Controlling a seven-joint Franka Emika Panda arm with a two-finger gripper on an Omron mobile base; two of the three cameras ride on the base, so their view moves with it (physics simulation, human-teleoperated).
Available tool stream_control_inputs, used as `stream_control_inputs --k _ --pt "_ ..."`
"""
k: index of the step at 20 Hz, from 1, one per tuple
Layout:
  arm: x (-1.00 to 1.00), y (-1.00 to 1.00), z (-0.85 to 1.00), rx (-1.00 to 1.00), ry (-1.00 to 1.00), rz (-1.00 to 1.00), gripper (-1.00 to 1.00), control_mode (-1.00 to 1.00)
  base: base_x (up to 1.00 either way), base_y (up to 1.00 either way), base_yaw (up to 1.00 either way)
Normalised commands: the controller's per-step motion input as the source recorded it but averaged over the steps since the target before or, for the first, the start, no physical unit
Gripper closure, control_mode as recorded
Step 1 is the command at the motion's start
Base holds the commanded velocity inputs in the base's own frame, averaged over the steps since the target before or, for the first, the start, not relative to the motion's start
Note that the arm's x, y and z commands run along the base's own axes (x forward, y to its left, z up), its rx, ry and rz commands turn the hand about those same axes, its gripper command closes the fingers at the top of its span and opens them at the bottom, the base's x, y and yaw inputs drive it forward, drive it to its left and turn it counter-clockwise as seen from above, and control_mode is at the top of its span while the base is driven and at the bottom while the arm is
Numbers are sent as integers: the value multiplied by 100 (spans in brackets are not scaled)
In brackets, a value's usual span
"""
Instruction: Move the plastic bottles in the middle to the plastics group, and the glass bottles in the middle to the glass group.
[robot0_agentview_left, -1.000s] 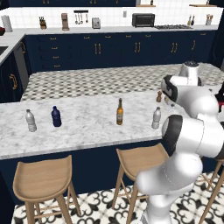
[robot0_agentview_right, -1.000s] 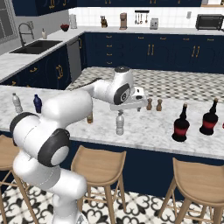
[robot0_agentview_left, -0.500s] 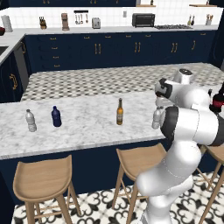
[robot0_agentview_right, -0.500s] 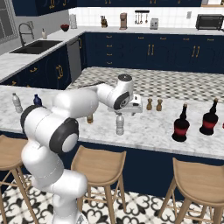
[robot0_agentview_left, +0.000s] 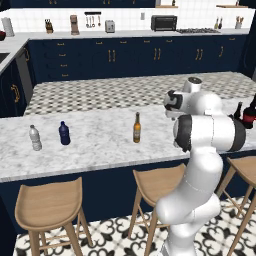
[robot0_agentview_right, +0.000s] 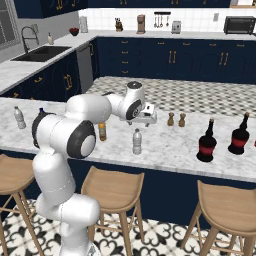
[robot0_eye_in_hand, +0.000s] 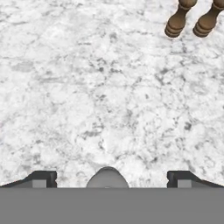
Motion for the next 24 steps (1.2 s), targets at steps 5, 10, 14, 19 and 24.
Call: stream_control_inputs --k 5,10,14,19,24 --pt "-27 -1 8 0 -1 -4 -100 -100 0 0 0" --pt "-31 6 7 0 0 -6 -100 -100 0 0 0" --pt "-33 6 -5 0 -10 -2 -100 -100 0 0 0" --pt "-38 1 -1 0 -24 -4 -100 -100 0 0 0" --pt "-10 7 -2 -2 -12 -1 -100 -100 0 0 0"
